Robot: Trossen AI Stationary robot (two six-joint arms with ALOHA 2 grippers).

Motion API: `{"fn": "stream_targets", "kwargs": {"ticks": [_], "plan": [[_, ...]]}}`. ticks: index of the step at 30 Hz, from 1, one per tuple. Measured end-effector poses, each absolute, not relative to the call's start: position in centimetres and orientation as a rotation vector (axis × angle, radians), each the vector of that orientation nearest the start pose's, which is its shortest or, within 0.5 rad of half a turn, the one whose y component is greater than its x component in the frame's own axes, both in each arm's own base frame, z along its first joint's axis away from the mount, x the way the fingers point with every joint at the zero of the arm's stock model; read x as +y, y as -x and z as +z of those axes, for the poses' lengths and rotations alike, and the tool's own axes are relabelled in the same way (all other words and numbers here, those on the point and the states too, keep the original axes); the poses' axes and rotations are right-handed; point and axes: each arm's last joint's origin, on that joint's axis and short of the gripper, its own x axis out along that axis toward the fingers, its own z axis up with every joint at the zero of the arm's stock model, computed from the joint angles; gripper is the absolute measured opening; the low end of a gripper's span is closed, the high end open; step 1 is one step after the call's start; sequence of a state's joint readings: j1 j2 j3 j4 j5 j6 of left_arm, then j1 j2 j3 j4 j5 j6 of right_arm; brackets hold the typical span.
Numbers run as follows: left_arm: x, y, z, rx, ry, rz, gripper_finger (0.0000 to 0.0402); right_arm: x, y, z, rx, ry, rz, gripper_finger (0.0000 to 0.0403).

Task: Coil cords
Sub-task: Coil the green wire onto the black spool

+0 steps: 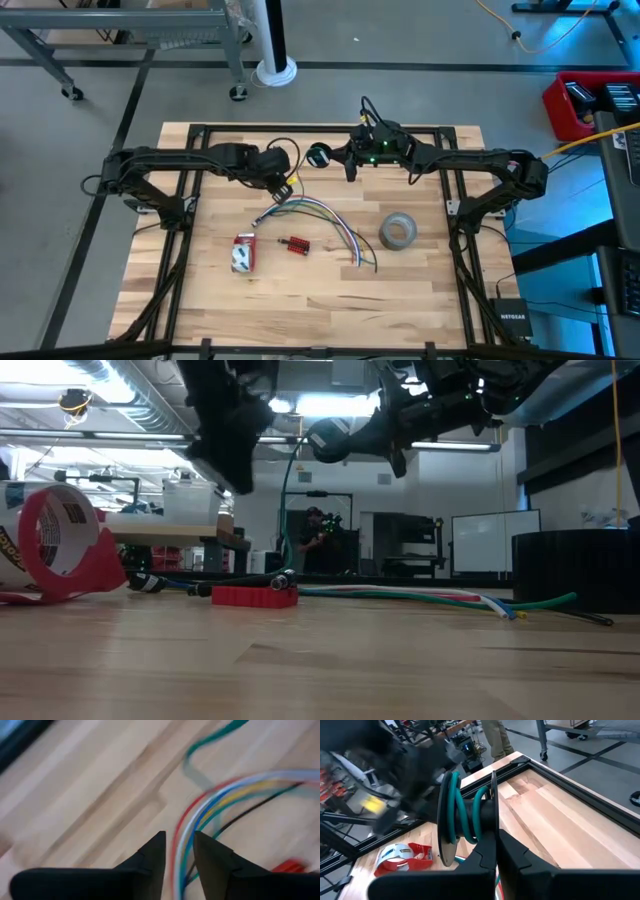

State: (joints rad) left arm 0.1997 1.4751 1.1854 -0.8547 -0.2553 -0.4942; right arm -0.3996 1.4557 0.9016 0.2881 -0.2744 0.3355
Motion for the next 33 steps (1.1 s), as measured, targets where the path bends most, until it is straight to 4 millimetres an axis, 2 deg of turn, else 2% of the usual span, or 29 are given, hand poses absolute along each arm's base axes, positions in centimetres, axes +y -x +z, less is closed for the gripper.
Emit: {"fn": "stream_targets", "kwargs": {"ticks": [5, 14, 17, 21, 24, 27, 33], "plan": [[7.0, -27.4, 24.6, 1.217, 0.377, 0.738, 0.0107, -11.4, -29.5, 27.1, 0.215, -0.421, -0.111, 0.0001], [8.1, -26.3, 19.9, 1.174, 0.416, 0.761, 0.0076, -10.1, -26.6, 29.3, 0.276, -0.441, -0.087, 0.0001], [8.2, -26.1, 18.0, 1.124, 0.489, 0.703, 0.0068, -9.7, -25.8, 29.8, 0.301, -0.453, -0.056, 0.0001], [7.9, -26.7, 16.4, 0.962, 0.559, 0.575, 0.0057, -9.3, -25.1, 29.9, 0.34, -0.472, -0.041, 0.0001], [7.6, -27.5, 16.0, 0.79, 0.576, 0.481, 0.0049, -9.2, -24.9, 29.4, 0.39, -0.494, -0.039, 0.0001], [7.2, -28.4, 16.5, 0.646, 0.579, 0.412, 0.0045, -9.2, -24.8, 29.2, 0.415, -0.51, -0.039, 0.0001], [5.9, -29.3, 17.3, 0.545, 0.56, 0.33, 0.0052, -9.3, -25.1, 29.5, 0.376, -0.522, -0.037, 0.0001]]}}
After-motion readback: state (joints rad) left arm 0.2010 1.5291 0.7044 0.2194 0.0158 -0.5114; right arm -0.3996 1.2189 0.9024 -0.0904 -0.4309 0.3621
